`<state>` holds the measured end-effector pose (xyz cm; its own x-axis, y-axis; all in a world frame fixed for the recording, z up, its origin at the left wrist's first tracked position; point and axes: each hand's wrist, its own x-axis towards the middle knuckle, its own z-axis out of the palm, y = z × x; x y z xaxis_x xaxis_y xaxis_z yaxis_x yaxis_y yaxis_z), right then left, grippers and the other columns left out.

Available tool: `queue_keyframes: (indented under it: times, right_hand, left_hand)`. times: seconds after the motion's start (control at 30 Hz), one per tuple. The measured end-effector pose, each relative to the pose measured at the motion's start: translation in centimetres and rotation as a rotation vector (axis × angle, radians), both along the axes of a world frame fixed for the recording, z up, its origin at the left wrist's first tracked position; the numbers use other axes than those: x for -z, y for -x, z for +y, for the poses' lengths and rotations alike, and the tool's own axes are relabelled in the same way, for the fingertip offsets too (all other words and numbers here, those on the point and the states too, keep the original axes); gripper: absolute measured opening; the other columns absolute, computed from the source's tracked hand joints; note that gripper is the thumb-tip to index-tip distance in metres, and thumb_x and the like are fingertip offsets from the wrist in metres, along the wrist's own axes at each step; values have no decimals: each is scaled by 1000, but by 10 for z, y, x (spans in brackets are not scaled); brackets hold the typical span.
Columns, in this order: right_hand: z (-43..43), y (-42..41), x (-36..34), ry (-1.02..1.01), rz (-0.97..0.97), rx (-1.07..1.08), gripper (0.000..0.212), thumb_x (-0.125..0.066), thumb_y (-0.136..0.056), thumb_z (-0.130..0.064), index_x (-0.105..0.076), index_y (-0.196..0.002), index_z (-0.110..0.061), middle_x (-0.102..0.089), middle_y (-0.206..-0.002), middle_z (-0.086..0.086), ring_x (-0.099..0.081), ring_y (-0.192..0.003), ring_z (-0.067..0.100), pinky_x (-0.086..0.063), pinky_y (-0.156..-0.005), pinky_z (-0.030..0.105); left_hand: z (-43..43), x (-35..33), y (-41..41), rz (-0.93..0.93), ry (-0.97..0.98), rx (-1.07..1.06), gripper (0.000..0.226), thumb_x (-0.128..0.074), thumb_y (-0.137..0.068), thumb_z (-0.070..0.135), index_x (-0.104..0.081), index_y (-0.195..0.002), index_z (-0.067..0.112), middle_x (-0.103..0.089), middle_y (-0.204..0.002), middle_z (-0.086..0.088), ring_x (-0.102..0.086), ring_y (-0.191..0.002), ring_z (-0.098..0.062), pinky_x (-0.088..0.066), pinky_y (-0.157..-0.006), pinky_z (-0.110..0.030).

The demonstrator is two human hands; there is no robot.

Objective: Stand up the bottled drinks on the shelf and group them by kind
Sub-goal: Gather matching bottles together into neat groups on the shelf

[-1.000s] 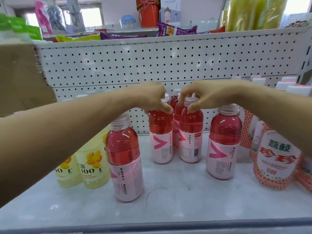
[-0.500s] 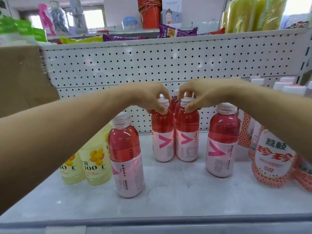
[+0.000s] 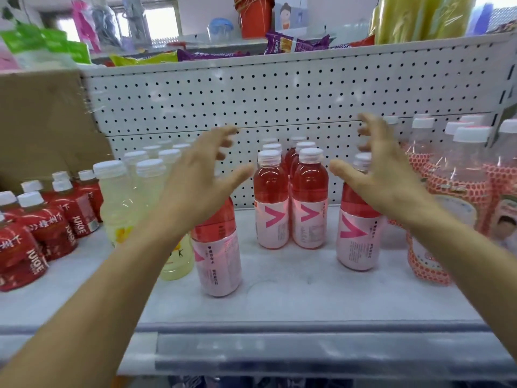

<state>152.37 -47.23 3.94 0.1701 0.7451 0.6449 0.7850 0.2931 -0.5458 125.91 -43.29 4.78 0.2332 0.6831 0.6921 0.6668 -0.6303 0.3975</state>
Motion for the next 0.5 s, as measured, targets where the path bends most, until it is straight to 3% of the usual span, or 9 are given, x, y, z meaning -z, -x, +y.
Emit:
queue_keyframes:
  times: [0.1,0.17,0.23,0.3,0.37,0.5]
  right_hand:
    - [-10,1,38,66,459,-30,103,-77,-79,-44,-8,-155,-31,-38,-152,1,-40,-135,17,-32,-112,44]
    - [-12,2,64,147,556,-21,108,-82,-72,-44,-12,-153,-30,-48,-144,-2,-48,-129,17,-33,-113,49]
    - [-12,2,81,173,557,-20,101,-88,-67,-35,-25,-146,-28,-56,-128,-7,-56,-116,13,-41,-108,48]
    - [-10,1,84,207,558,-81,91,-90,-66,-26,-35,-138,-26,-62,-116,-8,-62,-105,10,-50,-97,41]
    - [-9,2,83,242,552,-195,81,-89,-67,-19,-42,-133,-23,-64,-109,-8,-64,-96,3,-53,-83,28]
    - [-11,5,102,315,457,-243,76,-92,-63,-24,-46,-123,-26,-66,-106,-8,-67,-91,1,-55,-75,20]
  left_hand:
    - [-17,47,4,-491,188,43,80,-82,-78,40,-36,-143,36,-60,-126,9,-62,-108,-4,-49,-93,-31]
    - [-22,75,4,-637,350,69,80,-90,-66,35,-47,-133,31,-69,-109,11,-67,-94,2,-52,-86,-29]
    - [-24,94,3,-609,475,93,67,-91,-59,27,-58,-117,32,-73,-96,8,-70,-90,-6,-54,-81,-30]
    - [-25,105,-3,-539,562,144,70,-92,-62,12,-56,-118,33,-74,-100,6,-71,-93,-12,-56,-84,-35]
    - [-26,110,-17,-496,591,176,73,-91,-63,7,-53,-121,31,-73,-104,5,-71,-96,-11,-57,-84,-31]
    - [-22,118,-47,-468,463,117,85,-98,-53,30,-50,-122,28,-71,-107,8,-69,-96,-4,-57,-81,-26]
